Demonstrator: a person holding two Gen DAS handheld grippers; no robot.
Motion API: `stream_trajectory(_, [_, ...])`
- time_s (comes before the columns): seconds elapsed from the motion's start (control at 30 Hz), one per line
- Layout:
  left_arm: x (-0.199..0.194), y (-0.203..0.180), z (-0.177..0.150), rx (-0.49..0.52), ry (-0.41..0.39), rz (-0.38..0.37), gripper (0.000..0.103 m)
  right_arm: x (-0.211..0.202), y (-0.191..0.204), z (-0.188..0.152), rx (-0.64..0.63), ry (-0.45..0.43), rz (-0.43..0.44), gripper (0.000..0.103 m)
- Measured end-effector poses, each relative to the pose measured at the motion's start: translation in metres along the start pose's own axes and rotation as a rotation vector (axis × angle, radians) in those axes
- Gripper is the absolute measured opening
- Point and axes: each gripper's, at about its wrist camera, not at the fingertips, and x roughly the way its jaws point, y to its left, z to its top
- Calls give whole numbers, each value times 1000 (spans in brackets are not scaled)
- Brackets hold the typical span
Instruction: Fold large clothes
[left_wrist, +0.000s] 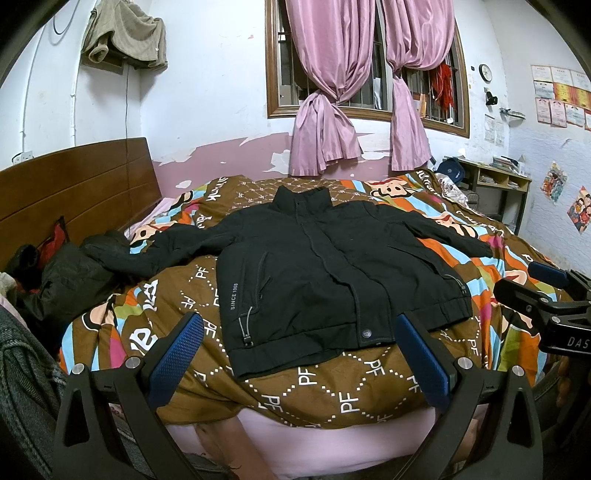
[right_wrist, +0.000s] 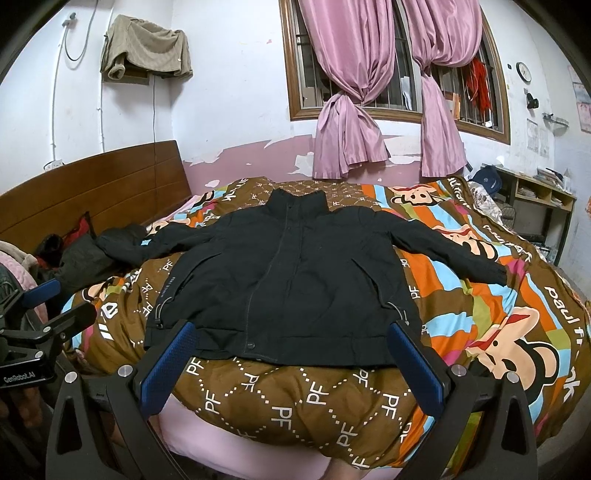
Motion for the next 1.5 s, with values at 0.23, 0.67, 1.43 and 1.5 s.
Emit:
stream_trajectory(0.23, [0, 0, 0, 0, 0, 0, 101, 3, -2, -1, 2, 2, 1, 103])
stream_trajectory(0.67, [0, 0, 0, -2, 5, -1, 101, 9, -3, -7, 14, 16, -8, 103])
stream_trajectory(1.43, [44, 25, 70, 49, 226, 76, 101, 15, 58, 51, -251, 141, -163, 103])
stream_trajectory(1.5, [48, 26, 83, 72, 220, 90, 101, 12, 63, 61, -275, 141, -156, 103])
